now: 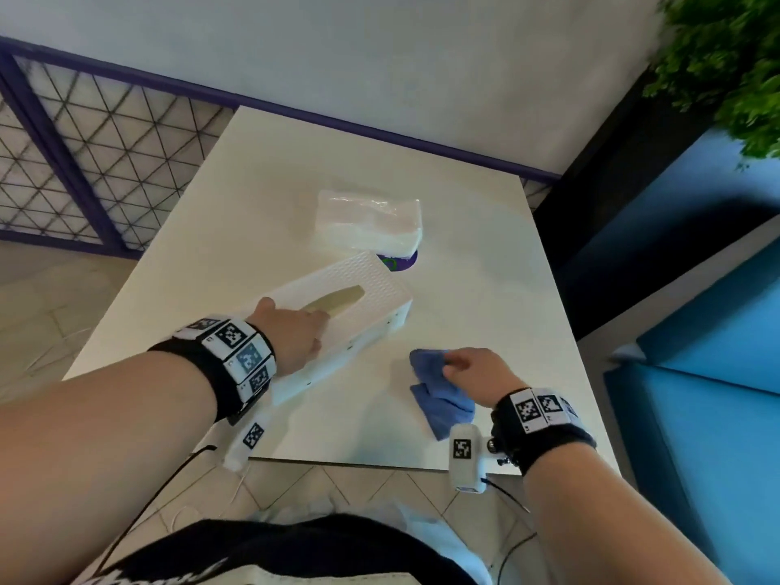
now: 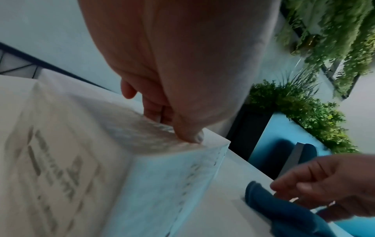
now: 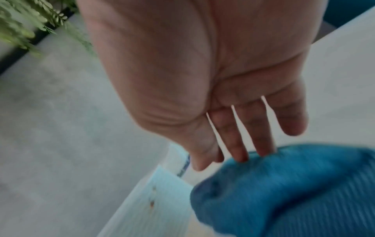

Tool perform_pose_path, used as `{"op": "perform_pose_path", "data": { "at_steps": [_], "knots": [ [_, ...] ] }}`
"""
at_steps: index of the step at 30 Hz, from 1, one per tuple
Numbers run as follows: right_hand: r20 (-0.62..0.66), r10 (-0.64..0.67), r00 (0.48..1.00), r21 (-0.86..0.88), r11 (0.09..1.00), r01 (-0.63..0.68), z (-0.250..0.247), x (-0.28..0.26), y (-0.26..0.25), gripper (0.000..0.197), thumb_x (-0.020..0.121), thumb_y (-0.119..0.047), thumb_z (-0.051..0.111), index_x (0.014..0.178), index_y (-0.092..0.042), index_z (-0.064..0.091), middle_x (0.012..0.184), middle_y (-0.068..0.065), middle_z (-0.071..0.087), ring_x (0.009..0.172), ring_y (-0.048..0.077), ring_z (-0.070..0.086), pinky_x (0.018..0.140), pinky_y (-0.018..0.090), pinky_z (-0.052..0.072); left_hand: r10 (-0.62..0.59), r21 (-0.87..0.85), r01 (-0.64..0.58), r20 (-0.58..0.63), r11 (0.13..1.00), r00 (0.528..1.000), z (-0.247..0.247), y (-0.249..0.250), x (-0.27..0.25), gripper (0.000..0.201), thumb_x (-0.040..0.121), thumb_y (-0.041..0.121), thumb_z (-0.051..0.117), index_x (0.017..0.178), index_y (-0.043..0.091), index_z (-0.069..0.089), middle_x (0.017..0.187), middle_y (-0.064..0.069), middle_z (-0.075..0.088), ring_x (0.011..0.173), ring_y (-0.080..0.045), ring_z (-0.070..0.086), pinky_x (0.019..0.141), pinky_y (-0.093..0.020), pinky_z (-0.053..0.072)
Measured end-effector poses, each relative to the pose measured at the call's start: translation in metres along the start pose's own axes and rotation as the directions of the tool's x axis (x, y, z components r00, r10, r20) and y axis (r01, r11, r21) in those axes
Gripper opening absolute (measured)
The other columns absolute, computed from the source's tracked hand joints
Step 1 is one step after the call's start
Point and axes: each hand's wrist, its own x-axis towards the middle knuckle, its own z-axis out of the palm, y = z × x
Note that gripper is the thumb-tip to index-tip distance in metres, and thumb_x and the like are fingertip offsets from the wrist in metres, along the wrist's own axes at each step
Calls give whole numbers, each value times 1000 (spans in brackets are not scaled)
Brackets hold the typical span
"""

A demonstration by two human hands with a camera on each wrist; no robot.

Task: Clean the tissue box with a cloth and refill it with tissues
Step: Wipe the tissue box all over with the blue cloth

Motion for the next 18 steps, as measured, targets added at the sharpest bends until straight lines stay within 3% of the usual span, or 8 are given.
{"op": "perform_pose_path", "data": {
  "at_steps": [2,5,7,10,13,16,17,18],
  "knots": [
    [-11,2,1000,48,999,-2,16,-2,-5,12,90,-32,54,85,-23,58,88,3,62,91,25,59,73,27,40,-21,-62,21,-9,998,1000,0,3,5,35,97,28,34,132,22,34,116,3,59,94,-22,58,85,-37,31],
    [-58,13,998,29,1000,-12,41,1,-13,37,89,-34,57,120,-15,52,117,8,58,107,27,56,80,28,42,-28,-331,22,-14,943,1000,-5,6,7,43,98,26,33,141,21,26,118,-7,57,100,-26,56,89,-38,40],
    [-69,46,997,1,999,-46,48,11,-10,39,93,-29,51,130,-15,45,128,11,55,116,30,55,84,31,44,-41,-515,8,-53,857,998,-11,9,7,46,100,26,34,145,22,25,120,-11,58,102,-27,57,85,-32,42],
    [-96,107,990,168,982,-90,28,17,-8,22,90,-25,48,110,-21,57,105,8,66,98,27,63,76,30,46,-86,-658,-10,-114,753,990,-22,14,7,39,102,26,34,141,20,38,130,-7,56,106,-22,52,84,-26,36],
    [-373,148,916,379,926,4,-11,-1,-25,23,93,-33,52,109,-17,57,89,0,59,86,25,58,72,26,39,-113,-756,-30,-137,654,984,-29,18,7,39,103,27,34,140,23,43,130,-2,57,113,-21,52,91,-29,39],
    [-423,-51,905,396,888,235,-34,-34,-72,34,92,-43,52,118,-21,54,99,1,63,93,23,59,76,25,41,-151,-843,-61,-166,535,974,-33,27,10,38,100,30,39,136,24,50,131,0,58,120,-21,52,105,-37,38],
    [-354,-154,923,378,879,292,-33,-42,-87,43,94,-45,48,131,-23,48,118,5,62,110,24,58,85,26,42,-164,-865,-83,-186,494,969,-35,31,10,37,97,30,43,130,20,56,129,-3,60,118,-20,54,106,-39,39],
    [-277,-266,923,325,878,351,-26,-45,-98,52,97,-43,43,144,-25,35,142,6,48,132,23,45,101,28,37,-166,-874,-91,-191,476,967,-40,36,10,32,95,25,46,121,15,62,123,-7,63,112,-21,57,102,-39,42]
  ]
}}
